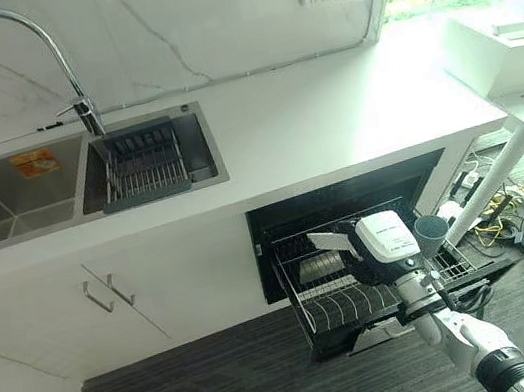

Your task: Place the dishes in the dishwasher.

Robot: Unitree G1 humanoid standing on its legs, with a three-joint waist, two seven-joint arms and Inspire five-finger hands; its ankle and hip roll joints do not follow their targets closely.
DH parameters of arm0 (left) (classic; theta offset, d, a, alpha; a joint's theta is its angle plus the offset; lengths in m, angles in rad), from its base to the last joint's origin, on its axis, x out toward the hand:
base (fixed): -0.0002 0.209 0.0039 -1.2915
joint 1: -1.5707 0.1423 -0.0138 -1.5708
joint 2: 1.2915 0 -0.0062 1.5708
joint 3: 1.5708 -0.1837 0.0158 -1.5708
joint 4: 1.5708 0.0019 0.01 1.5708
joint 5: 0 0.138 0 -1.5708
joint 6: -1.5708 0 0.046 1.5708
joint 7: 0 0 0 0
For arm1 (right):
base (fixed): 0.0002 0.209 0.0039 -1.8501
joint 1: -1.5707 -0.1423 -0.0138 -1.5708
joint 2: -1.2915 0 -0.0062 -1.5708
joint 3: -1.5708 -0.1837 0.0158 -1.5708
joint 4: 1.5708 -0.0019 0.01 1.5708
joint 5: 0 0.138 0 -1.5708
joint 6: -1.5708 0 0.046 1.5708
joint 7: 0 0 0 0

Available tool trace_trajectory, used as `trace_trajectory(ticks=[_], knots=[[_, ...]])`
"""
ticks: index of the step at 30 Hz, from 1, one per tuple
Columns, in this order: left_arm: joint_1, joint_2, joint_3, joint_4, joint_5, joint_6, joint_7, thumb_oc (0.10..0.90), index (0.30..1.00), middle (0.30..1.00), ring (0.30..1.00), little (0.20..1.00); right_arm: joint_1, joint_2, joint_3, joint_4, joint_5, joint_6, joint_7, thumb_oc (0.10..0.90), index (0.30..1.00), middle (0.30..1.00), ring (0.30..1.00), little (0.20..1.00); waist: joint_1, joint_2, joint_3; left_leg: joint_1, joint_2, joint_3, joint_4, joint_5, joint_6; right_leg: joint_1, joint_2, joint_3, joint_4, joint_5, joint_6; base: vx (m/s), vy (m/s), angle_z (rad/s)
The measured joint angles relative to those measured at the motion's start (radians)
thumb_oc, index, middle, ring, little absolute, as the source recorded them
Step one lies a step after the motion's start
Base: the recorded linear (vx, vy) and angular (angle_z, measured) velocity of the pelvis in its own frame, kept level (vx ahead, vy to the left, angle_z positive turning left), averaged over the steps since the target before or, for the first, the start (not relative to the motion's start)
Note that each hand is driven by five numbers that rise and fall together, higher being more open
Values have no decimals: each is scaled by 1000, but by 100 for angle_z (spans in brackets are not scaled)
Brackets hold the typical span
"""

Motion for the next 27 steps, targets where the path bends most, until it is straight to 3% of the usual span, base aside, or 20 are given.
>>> trace_trajectory(ticks=[3,6,12,20,27], knots=[[3,2,-12,-6,0,0,6,800,900,900,900,900,-43,59,7,97,3,47,-30,400,300,300,300,300,3,5,5,2,-3,-11,-1,-2,2,20,-1,-14,-9,-1,3,38,2,13],[1,3,-28,-27,0,1,20,800,900,900,900,900,-68,56,12,108,2,101,-40,400,300,300,300,300,28,18,15,0,-8,-20,0,-2,2,21,-5,-24,-9,-1,4,32,-2,10],[2,4,-31,-27,-2,5,21,800,900,900,900,900,-155,56,38,194,5,167,-112,400,300,300,300,300,31,21,16,1,-11,-25,0,-2,2,31,-6,-33,-17,-1,5,17,0,3],[2,8,-45,-37,-40,-15,33,800,900,900,900,900,-186,56,54,267,6,176,-125,400,300,300,300,300,42,48,46,1,-13,-30,2,-2,2,33,-6,-36,-19,1,7,0,0,0],[24,44,-53,-55,-78,-25,48,800,900,900,900,900,-203,65,105,338,6,172,-110,400,300,300,300,300,56,37,54,1,-14,-34,1,-2,2,38,-6,-41,-21,1,7,0,0,0]])
